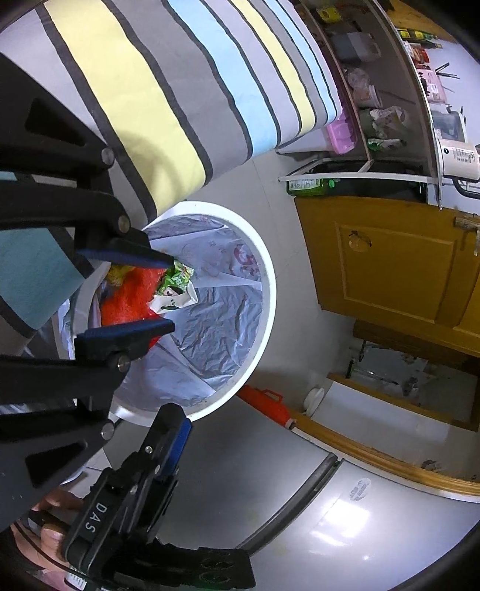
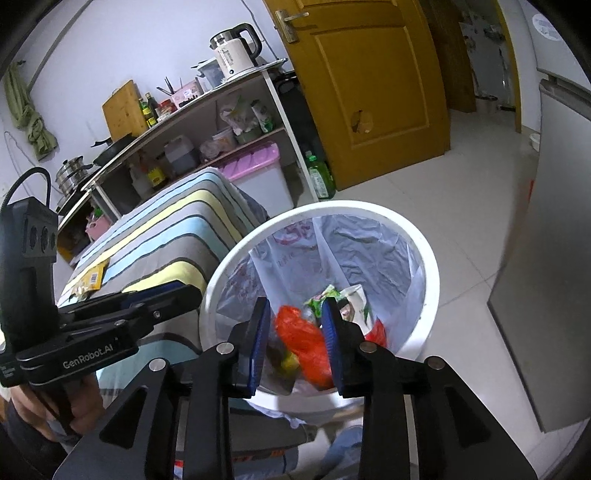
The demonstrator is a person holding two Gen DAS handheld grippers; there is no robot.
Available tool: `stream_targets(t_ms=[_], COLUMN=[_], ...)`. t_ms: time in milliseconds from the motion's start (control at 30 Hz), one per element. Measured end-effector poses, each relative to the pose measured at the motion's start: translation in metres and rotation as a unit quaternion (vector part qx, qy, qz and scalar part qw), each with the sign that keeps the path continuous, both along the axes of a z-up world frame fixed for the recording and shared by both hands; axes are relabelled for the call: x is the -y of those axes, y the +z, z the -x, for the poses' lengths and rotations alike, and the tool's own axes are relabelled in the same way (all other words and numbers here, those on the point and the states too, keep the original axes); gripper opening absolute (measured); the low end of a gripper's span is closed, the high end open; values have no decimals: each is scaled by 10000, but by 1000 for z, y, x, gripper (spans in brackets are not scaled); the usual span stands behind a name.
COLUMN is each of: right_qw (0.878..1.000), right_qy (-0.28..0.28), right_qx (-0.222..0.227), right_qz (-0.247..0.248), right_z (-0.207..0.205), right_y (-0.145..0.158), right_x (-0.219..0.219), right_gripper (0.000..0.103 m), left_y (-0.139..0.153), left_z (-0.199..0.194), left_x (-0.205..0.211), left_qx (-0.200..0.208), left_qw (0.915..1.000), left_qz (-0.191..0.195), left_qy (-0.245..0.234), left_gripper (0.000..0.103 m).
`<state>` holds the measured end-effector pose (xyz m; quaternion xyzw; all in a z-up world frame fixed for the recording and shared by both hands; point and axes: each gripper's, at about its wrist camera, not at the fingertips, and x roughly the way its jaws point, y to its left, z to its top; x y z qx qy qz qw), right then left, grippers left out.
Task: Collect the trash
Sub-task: 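Open both tools to drop the brown wrapper and red bag into the bin, then move both open tools back toward the yellow packet and pale wrapper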
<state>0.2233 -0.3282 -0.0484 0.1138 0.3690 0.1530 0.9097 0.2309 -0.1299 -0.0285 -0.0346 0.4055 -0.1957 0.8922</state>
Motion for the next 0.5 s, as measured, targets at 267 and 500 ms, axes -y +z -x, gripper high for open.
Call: stream_targets(t_ms=[267,500], right_qw=[9996,9979], right_qy=[110,315], right_qx=[276,556], right_qz=[-5,29], right_z=[14,30], right_y=[19,42], right_x=[-6,-24], right_gripper=[30,30], left_y=[16,34], left_z=[16,41], left_x=[-13,-39], left_qx=[281,574], left_qw=[9995,9974], left_qz=[51,101], left_qy=[149,421], left_gripper=[29,29])
